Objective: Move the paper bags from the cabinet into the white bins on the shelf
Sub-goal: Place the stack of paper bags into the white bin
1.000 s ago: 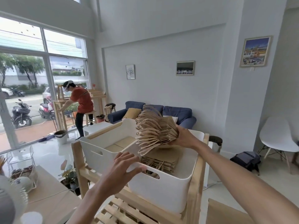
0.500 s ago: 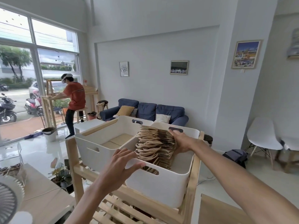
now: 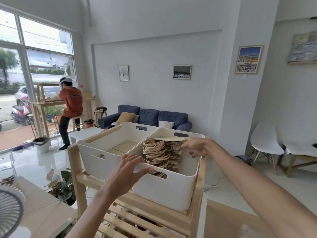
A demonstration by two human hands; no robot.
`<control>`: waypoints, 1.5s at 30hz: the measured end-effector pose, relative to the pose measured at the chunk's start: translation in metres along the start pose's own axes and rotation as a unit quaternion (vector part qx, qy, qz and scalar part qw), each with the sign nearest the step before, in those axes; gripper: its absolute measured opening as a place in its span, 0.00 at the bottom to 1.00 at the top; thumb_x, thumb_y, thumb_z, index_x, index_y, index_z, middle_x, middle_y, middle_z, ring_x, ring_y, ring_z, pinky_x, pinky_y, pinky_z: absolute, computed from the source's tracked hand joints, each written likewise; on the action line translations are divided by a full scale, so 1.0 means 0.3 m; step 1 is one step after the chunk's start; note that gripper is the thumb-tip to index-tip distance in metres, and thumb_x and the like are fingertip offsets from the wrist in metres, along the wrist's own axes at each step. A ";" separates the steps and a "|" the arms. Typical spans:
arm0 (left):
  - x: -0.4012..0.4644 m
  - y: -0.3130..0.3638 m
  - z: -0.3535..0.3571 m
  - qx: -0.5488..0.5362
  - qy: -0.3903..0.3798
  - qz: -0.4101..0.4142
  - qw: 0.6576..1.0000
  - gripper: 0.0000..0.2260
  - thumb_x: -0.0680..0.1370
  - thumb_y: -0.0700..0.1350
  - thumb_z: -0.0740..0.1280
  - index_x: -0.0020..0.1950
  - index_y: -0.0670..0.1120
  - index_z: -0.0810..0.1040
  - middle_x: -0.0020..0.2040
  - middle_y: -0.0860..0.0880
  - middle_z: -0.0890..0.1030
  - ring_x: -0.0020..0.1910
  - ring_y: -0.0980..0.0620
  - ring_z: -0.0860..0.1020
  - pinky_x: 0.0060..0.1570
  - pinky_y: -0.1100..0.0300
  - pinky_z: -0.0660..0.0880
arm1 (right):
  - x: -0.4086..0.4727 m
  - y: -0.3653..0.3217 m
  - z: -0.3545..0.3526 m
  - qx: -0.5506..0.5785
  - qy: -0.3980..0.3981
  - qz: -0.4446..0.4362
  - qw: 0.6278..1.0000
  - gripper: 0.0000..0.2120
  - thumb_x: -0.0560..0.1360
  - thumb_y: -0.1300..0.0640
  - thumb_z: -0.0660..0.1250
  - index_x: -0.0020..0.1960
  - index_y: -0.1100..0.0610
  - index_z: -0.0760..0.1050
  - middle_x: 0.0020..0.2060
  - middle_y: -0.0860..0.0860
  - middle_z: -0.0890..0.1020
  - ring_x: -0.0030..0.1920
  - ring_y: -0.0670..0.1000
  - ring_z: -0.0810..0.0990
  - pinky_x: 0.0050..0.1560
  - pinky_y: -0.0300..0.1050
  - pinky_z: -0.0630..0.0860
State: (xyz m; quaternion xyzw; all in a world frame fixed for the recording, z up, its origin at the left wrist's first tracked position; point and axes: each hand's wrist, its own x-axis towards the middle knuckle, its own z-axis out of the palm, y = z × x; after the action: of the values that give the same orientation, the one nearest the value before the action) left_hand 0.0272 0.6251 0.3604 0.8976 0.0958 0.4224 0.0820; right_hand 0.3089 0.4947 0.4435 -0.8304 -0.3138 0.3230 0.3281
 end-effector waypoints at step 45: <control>0.044 0.401 -0.037 -0.022 -0.113 0.009 0.993 0.31 0.77 0.70 0.57 0.67 0.49 0.75 0.67 0.50 0.77 0.67 0.49 0.71 0.69 0.47 0.70 | -0.654 0.257 -0.012 -0.183 0.201 -0.100 0.957 0.30 0.80 0.45 0.64 0.78 0.54 0.64 0.75 0.55 0.71 0.73 0.57 0.70 0.65 0.47 0.68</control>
State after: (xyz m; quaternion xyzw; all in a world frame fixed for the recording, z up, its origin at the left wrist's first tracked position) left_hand 0.0392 0.5126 0.4045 0.9385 0.0689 0.3206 0.1081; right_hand 0.2188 0.3044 0.4527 -0.8882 -0.3766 0.0523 0.2579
